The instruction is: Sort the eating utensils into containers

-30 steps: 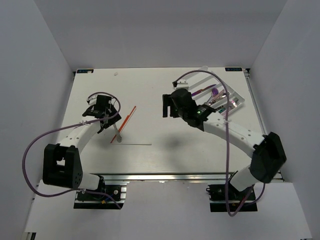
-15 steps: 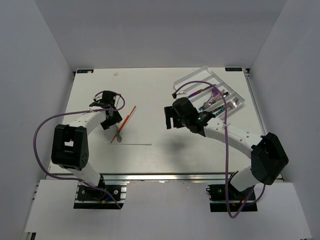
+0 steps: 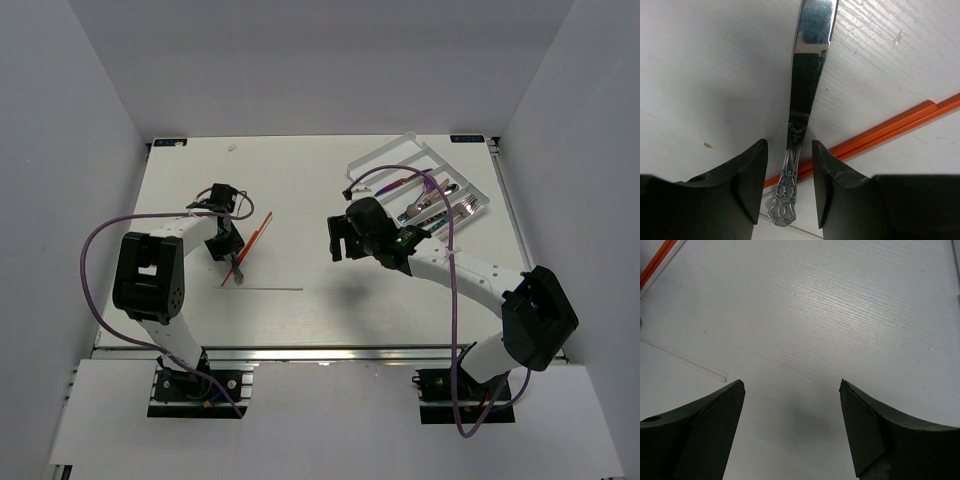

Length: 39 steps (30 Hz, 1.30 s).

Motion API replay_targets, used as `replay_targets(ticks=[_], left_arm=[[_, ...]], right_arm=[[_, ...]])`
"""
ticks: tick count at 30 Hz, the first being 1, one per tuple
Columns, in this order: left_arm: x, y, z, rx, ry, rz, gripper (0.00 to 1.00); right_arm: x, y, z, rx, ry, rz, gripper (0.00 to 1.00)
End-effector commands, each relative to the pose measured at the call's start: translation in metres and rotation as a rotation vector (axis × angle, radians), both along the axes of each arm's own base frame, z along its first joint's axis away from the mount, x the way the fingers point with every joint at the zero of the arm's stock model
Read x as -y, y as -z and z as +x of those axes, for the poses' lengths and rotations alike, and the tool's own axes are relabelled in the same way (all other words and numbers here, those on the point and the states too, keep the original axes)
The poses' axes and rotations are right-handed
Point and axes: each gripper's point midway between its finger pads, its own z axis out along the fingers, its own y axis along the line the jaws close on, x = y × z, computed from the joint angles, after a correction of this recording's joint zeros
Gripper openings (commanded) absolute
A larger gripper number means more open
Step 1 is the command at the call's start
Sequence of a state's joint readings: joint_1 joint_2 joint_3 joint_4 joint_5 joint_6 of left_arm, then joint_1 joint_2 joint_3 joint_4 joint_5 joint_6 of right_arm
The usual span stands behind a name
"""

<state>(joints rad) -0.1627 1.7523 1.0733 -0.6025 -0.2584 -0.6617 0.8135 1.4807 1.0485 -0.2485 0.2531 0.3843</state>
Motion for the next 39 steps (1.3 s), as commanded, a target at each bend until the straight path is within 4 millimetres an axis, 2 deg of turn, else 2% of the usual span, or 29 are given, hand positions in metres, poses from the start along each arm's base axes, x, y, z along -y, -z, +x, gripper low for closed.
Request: replay_targets(ticks=[1, 9, 13, 14, 16, 17, 19, 24, 26, 28, 30, 31, 33, 34, 35, 36, 37, 38, 39], left_arm=[[0.001, -0.006, 0.009, 0.016, -0.001, -0.002, 0.5], [0.0, 0.006, 0.0, -0.032, 0.008, 0.006, 0.38], [0.0, 0.011, -0.004, -0.044, 0.011, -0.001, 0.25], [0.002, 0.012, -0.005, -0.046, 0.013, -0.007, 0.16], [0.002, 0.01, -0.006, -0.037, 0.012, -0.011, 0.11], [0.003, 0.008, -0.006, -0.032, 0.014, -0.014, 0.04], [0.002, -0.003, -0.004, -0.002, 0.012, -0.011, 0.0], [0.0, -0.036, 0.008, 0.099, 0.014, -0.007, 0.0], [0.001, -0.053, 0.012, 0.148, 0.019, -0.015, 0.0], [0.006, -0.069, 0.014, 0.209, 0.037, -0.047, 0.0], [0.011, -0.08, 0.015, 0.253, 0.06, -0.074, 0.0], [0.014, -0.091, 0.014, 0.286, 0.067, -0.09, 0.0], [0.017, -0.096, 0.01, 0.297, 0.08, -0.106, 0.0], [0.021, -0.102, 0.007, 0.311, 0.091, -0.131, 0.0], [0.025, -0.104, 0.005, 0.317, 0.103, -0.151, 0.0], [0.032, -0.108, 0.005, 0.334, 0.122, -0.175, 0.0], [0.042, -0.112, 0.003, 0.346, 0.146, -0.217, 0.0], [0.049, -0.119, 0.002, 0.384, 0.167, -0.247, 0.0], [0.059, -0.124, 0.0, 0.401, 0.196, -0.275, 0.0]], right_arm=[[-0.005, -0.018, 0.004, 0.053, -0.015, 0.054, 0.81], [-0.006, -0.018, 0.003, 0.054, -0.023, 0.059, 0.81], [-0.006, -0.019, 0.002, 0.057, -0.024, 0.067, 0.81], [-0.007, -0.02, 0.002, 0.058, -0.025, 0.07, 0.81], [-0.007, -0.02, 0.0, 0.056, -0.034, 0.076, 0.81], [-0.008, -0.021, 0.0, 0.057, -0.041, 0.083, 0.81], [-0.014, -0.023, -0.003, 0.05, -0.069, 0.111, 0.81], [-0.029, -0.025, -0.01, 0.038, -0.152, 0.198, 0.82], [-0.038, -0.023, -0.019, 0.015, -0.221, 0.233, 0.82], [-0.055, -0.033, -0.027, 0.032, -0.31, 0.318, 0.82], [-0.065, -0.029, -0.043, -0.005, -0.385, 0.387, 0.82], [-0.073, -0.04, -0.042, 0.026, -0.412, 0.443, 0.81], [-0.085, -0.043, -0.054, -0.028, -0.459, 0.531, 0.81], [-0.093, -0.058, -0.052, 0.007, -0.482, 0.597, 0.8], [-0.099, -0.065, -0.055, 0.005, -0.501, 0.636, 0.8], [-0.106, -0.067, -0.058, -0.032, -0.511, 0.679, 0.8], [-0.112, -0.078, -0.055, -0.011, -0.523, 0.721, 0.8], [-0.118, -0.072, -0.053, -0.039, -0.523, 0.734, 0.8], [-0.126, -0.083, -0.05, -0.051, -0.525, 0.768, 0.79]])
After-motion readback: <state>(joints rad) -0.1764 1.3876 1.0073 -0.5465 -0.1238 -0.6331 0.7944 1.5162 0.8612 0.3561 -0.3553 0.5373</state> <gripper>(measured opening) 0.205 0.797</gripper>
